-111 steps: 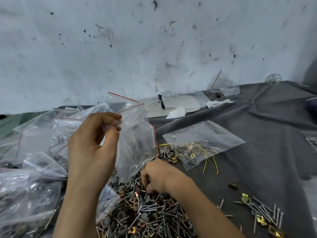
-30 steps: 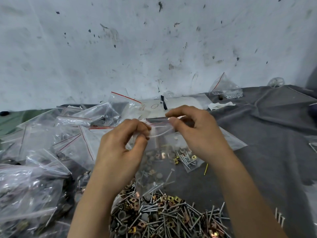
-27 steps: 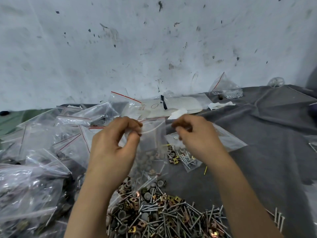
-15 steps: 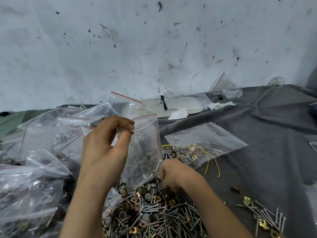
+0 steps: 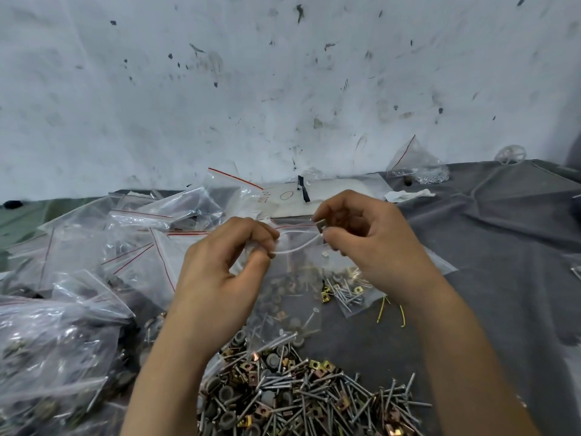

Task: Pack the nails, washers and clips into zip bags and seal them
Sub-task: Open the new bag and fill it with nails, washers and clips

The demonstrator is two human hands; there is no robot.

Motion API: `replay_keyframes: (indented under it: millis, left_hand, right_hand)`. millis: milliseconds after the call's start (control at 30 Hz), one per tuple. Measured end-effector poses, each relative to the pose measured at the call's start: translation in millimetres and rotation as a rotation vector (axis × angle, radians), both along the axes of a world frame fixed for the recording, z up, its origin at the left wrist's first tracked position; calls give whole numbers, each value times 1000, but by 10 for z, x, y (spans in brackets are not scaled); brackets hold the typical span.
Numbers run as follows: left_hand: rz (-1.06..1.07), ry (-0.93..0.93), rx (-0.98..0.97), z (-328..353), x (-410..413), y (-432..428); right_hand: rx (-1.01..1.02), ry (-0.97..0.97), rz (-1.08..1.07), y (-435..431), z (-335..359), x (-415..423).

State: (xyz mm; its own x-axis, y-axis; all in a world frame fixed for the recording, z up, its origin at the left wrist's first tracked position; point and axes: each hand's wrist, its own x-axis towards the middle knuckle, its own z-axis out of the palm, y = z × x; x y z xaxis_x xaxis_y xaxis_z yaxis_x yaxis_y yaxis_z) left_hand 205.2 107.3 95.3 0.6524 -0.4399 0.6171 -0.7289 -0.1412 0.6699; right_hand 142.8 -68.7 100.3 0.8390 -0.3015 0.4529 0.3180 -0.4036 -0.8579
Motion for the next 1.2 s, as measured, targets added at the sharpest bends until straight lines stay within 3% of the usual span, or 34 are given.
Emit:
replay_keyframes:
  millis: [333, 467, 567, 667, 733, 867, 1033, 1200]
  left_hand:
    - [-67, -48, 33, 6, -52, -32]
    - [-59, -56, 31, 4, -54, -33]
    - [4, -46, 2, -1, -31, -24]
    - [129, -34, -21, -20, 26, 0]
    - [184, -11, -28, -35, 63, 14]
    - [210, 19, -38, -49, 84, 25]
    - [192, 39, -40, -32, 79, 26]
    - [178, 51, -50, -32, 67, 24]
  right_hand:
    - [-47, -75, -3, 40, 66, -50]
    - [-135, -50, -38, 28, 45, -37]
    - [-64, 7, -89, -5, 18, -18]
    - [-88, 188, -184, -79, -80, 57]
    - [-261, 474, -185, -73, -199, 121]
    - [-545, 976, 57, 152, -545, 255]
    - [-830, 1083, 164, 348, -761, 407]
    - [-894, 1082, 221, 380, -777, 431]
